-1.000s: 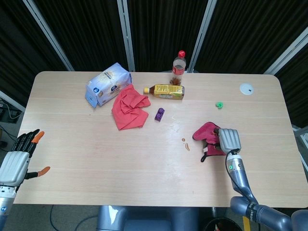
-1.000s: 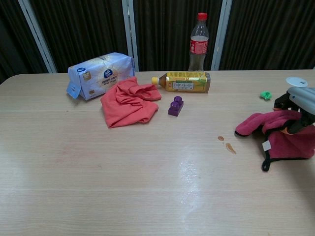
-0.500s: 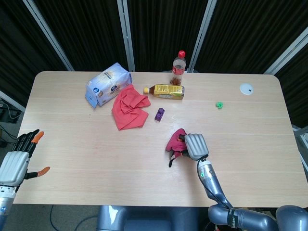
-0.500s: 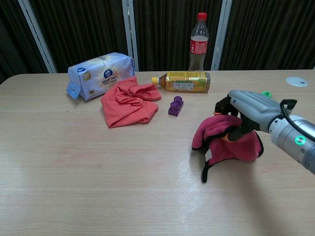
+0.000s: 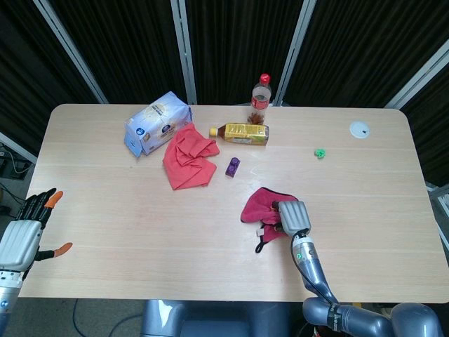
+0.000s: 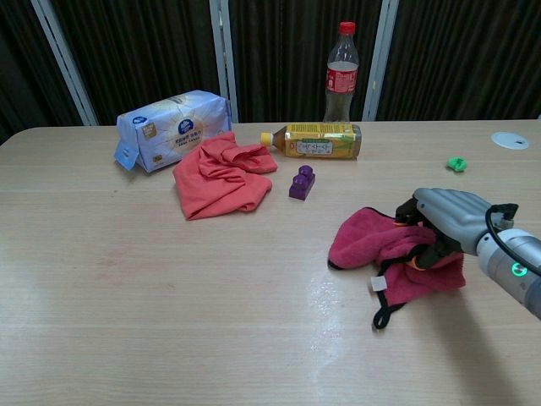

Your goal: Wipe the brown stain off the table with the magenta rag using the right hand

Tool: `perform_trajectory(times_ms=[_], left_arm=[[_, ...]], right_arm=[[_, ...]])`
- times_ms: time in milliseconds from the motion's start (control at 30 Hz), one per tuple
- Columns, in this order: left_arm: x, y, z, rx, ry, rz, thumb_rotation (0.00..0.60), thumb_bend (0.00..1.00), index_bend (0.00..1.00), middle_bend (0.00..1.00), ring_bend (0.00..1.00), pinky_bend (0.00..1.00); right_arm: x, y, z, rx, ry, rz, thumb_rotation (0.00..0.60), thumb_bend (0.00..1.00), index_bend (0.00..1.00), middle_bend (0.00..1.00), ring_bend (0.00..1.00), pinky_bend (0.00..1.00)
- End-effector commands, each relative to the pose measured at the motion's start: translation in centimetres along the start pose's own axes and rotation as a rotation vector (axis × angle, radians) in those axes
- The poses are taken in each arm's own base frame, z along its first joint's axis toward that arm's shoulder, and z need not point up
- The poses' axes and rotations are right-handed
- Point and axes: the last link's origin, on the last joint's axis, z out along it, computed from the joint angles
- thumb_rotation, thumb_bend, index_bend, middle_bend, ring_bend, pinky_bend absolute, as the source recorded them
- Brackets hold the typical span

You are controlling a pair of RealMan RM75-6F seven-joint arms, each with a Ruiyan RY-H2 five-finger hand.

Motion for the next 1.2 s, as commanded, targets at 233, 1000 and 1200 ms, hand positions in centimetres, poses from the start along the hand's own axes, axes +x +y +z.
perform_trajectory(times_ms=[233,1000,1200], left_arm=[[0.0,0.1,-0.1,-0.002,0.002,0.004,0.6,0.0,0.02,0.0,0.0,0.0],[-0.2,0.2,-0.1,0.003,-0.003,0.006,0.6,0.0,0.02,0.0,0.0,0.0],[-0.2,0.1,-0.2,0.005,-0.002,0.004,0.6,0.0,0.02,0.0,0.0,0.0]], right_arm=[[2.8,6.9,0.6,-0.179,0.07,-0.073,0.6,0.43,0.76,0.66,0.6,0.7],[1.9,3.2,-0.6,-0.061,0.01,-0.006,0.6,0.43,0.76,0.66,0.6,0.7],[0.9,-5.4,-2.7,0.181,-0.009,0.058,0.6,0.43,0.76,0.66,0.6,0.7]])
